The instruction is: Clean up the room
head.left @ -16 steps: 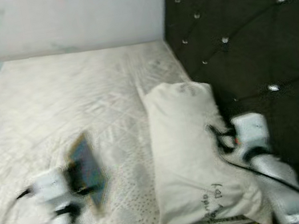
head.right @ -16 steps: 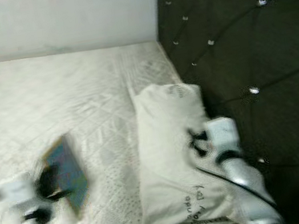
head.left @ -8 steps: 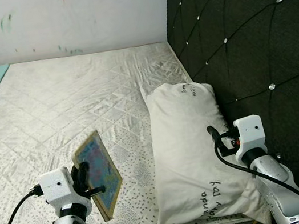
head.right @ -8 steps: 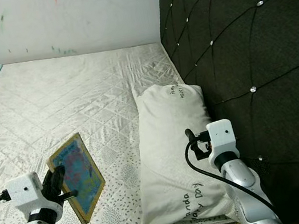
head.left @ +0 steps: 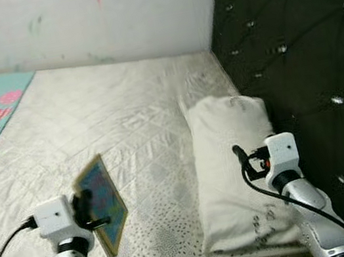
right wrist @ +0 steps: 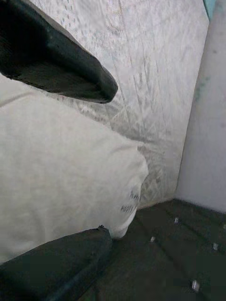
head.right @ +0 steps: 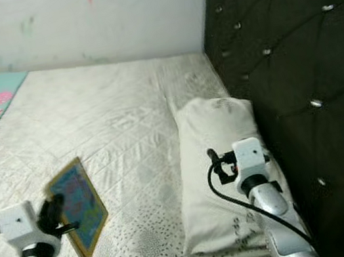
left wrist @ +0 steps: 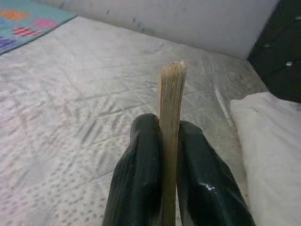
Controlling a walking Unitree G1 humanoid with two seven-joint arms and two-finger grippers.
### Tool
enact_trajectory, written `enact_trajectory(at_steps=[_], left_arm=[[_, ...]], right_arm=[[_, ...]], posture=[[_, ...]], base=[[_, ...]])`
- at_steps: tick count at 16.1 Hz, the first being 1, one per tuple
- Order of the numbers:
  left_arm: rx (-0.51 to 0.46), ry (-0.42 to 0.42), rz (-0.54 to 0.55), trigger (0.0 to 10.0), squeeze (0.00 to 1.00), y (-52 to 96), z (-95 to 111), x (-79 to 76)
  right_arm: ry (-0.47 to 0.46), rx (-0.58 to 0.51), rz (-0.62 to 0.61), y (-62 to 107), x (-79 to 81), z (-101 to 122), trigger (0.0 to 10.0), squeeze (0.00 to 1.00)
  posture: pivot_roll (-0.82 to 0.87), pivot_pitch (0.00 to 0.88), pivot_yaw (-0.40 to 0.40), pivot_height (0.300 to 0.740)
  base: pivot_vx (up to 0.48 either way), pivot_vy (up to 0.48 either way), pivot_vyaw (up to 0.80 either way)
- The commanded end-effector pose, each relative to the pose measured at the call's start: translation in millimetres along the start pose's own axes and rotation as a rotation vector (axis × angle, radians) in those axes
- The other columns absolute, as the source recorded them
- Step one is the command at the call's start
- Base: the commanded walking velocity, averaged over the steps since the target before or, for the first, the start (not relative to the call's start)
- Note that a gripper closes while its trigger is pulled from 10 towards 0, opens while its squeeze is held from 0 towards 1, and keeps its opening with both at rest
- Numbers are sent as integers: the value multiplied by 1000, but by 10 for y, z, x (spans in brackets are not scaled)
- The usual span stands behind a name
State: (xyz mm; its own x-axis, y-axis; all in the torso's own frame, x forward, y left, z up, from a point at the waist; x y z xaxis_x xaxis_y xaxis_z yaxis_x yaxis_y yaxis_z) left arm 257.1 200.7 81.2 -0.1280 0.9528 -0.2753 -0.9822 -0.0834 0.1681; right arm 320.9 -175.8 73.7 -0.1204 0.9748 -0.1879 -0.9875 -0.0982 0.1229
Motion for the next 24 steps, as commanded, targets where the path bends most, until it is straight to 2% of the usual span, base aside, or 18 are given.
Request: enact_trajectory(at_steps=[1,9,16,24], left_arm=[[-35,8,-53,10000,0,-24,76,-151],[-39,10,-53,10000,0,-28,78,-148],[-36,4,-48,10000,0,-31,72,-145],[-30,-3,-45,10000,0,-31,52,-145]], right_arm=[[4,5,-21,-5,-82,1,10000,0],[4,12,-21,2,-85,-21,10000,0],[-34,7,28,21,33,-3,10000,0],[-50,13,32,37,39,-6,10000,0]], posture=[[-58,0,-26,740],[-60,0,-25,740],[-63,0,-22,740],[-63,0,-22,740]], base=[[0,0,0],[0,0,0],[0,0,0],[0,0,0]])
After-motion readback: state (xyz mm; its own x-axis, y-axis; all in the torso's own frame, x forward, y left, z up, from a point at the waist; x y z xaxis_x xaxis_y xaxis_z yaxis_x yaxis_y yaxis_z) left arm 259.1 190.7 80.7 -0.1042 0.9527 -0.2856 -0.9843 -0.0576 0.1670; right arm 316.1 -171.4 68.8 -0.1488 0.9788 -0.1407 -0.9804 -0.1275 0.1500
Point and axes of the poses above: a point about 5 cm out from each wrist's last joint towards the gripper, its own y axis pointing back from the gripper into the wrist, its own z axis along the axis of the wrist's last joint, x = y × z, the point moved 4 cm from there along -y, pointing out of the wrist towards the gripper, and after that the axes turned 5 degrees about y, right-handed, at the moved point
